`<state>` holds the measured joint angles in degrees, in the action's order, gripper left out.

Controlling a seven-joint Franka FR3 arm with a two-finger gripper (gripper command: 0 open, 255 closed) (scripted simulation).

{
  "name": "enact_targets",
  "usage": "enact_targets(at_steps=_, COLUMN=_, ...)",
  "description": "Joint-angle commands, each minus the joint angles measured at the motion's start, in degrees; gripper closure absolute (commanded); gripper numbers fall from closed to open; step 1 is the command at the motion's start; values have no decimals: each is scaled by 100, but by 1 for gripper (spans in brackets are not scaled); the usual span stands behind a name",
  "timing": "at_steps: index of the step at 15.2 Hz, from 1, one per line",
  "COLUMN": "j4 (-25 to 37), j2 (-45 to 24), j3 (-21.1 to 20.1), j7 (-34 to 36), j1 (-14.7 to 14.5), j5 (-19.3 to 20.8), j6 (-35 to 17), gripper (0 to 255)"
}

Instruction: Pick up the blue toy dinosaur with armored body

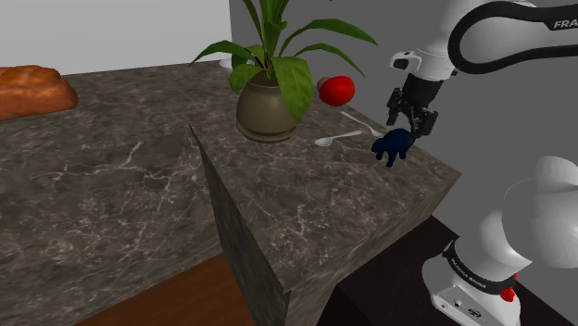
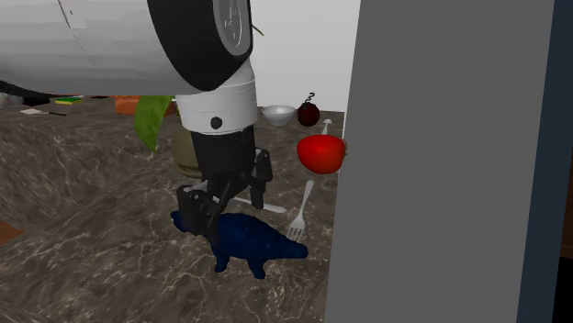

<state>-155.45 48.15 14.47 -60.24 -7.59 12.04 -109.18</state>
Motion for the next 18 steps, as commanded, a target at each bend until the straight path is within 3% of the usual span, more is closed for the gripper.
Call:
enact_targets(at_steps=1, j4=-221, j2=325, j3=-42, j7=-382, j1=-361, j5=-126, j6=-289, gripper=0)
enact_targets(at_steps=8, j4=-608, j2=180, j3=-191, j7=-561, j1=-68, j5=-255, j6=-802, gripper=0)
enact_targets(at_steps=9, j4=-608, j2=177, j3=-193, j7=-559, j1=-70, j5=-257, j6=-805, gripper=255)
enact_targets(at_steps=18, j4=-608, j2=177, j3=-210, j7=-576, j1=-48, j5=-272, j6=-805, gripper=255)
